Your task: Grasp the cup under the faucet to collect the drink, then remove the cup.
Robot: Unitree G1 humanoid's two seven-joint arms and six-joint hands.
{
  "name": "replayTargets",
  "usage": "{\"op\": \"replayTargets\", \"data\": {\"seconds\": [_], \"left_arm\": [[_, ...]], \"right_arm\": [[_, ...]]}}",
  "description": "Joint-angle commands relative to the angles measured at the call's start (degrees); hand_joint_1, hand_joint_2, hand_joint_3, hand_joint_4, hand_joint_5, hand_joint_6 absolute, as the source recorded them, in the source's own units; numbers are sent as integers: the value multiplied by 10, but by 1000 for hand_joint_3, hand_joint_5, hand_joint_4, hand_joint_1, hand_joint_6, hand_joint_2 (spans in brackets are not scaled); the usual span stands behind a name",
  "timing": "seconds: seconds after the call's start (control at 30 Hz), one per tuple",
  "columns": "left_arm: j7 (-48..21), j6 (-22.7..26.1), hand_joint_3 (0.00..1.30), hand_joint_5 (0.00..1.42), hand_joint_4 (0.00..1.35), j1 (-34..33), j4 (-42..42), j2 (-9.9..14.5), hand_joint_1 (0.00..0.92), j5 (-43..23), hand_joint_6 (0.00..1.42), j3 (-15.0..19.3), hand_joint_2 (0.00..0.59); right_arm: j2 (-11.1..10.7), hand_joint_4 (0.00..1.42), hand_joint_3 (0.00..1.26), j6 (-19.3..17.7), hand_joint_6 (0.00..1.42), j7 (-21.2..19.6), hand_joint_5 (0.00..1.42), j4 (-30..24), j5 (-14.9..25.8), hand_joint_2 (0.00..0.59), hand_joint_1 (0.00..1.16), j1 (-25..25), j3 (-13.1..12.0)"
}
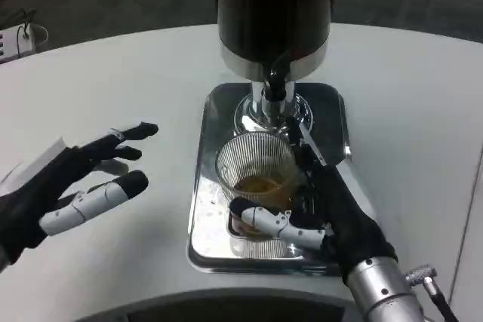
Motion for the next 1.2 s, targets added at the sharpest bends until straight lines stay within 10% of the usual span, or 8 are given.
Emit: {"op": "replayTargets", "data": {"seconds": [0.03, 0.8, 1.2], "left_arm": [[-2, 11, 182, 198, 117, 14, -3, 18, 0, 7, 280, 1, 89], [-8, 31, 190, 197, 117, 11, 14, 31, 0, 15, 275, -18, 92], [-12, 41, 191, 197, 117, 10, 13, 32, 0, 17, 269, -21, 92]], "right_arm": [[11, 0, 0, -18, 90, -13, 75, 21, -9, 196, 833, -16, 9], [48, 89, 0, -15, 133, -75, 169, 80, -40, 189, 858, -47, 19], [88, 345, 235, -34, 354, -153, 439, 129, -57, 201, 915, -58, 24]]}}
